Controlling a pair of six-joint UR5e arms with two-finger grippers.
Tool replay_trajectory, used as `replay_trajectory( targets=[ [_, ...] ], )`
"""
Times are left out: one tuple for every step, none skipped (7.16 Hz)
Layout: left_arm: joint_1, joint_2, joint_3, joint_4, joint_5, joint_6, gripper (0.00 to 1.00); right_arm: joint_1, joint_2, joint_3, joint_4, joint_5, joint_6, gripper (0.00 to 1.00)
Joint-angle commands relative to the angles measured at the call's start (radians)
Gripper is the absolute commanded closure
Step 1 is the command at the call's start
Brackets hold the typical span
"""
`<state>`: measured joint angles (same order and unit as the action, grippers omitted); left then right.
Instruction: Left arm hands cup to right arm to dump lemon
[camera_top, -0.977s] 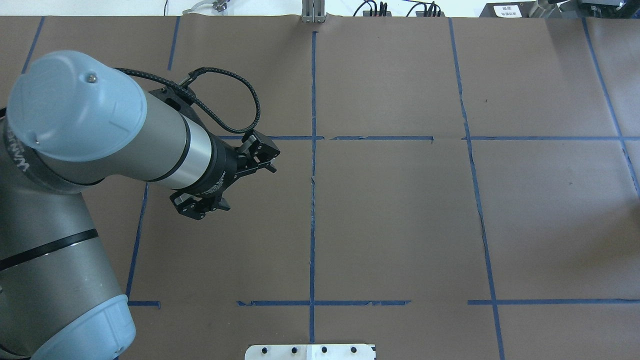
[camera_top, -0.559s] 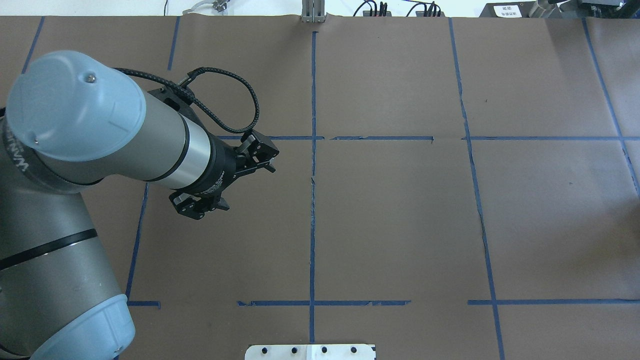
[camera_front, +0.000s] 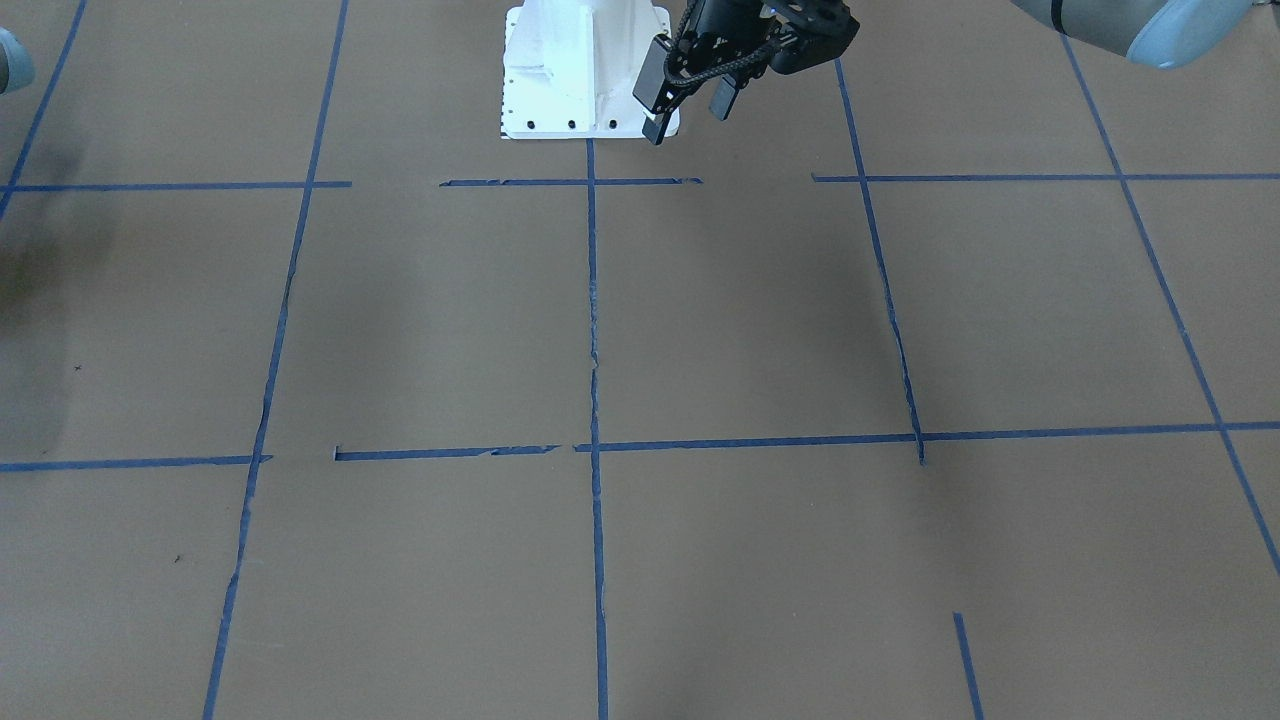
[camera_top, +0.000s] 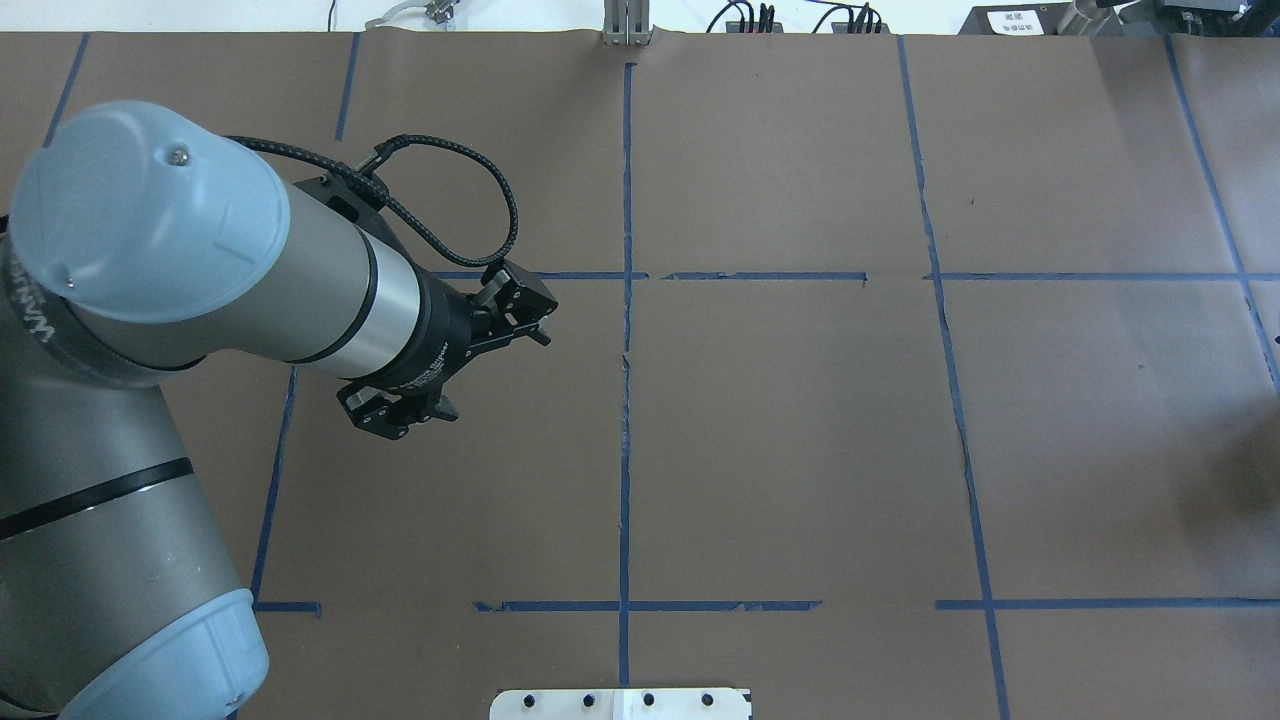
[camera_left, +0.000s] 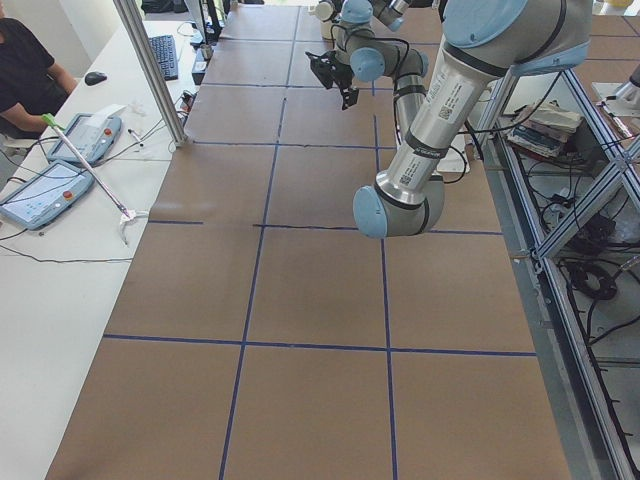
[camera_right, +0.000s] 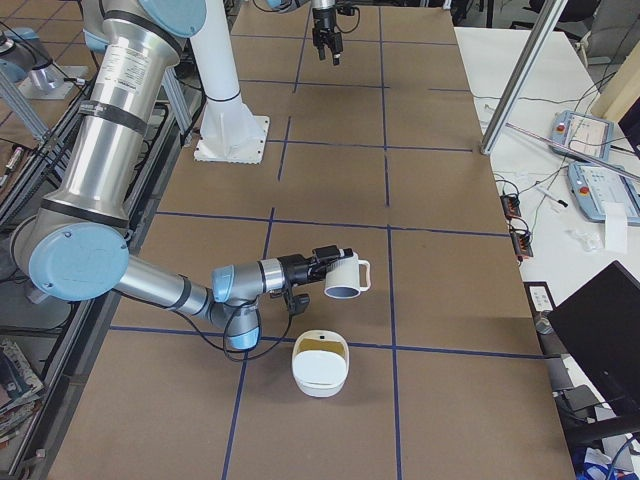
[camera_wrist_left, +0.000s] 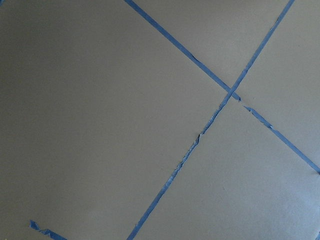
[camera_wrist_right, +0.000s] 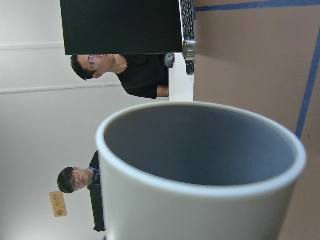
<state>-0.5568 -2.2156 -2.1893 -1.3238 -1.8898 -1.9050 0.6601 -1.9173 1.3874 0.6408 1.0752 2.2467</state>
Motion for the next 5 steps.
replay_trajectory(
  targets=[
    [0.000,0.001,-0.003,-0.001,0.000,0.006,0.00,-0.011,0.041,0.125,-0.230,0.003,-0.341,0.89],
    [0.000,-0.004,-0.003,-0.003,0.000,0.009,0.00,-0.031,0.076,0.148,-0.303,0.003,-0.534,0.89],
    [0.000,-0.009,-0.001,-0.005,0.000,0.012,0.00,-0.054,0.105,0.148,-0.355,0.000,-0.731,0.89],
    [0.002,-0.009,0.000,-0.008,0.001,0.015,0.00,-0.060,0.138,0.148,-0.389,-0.001,-0.942,0.90],
    [0.003,-0.009,0.000,-0.009,0.002,0.023,0.00,-0.085,0.185,0.148,-0.409,-0.001,-1.101,0.91]
  ],
)
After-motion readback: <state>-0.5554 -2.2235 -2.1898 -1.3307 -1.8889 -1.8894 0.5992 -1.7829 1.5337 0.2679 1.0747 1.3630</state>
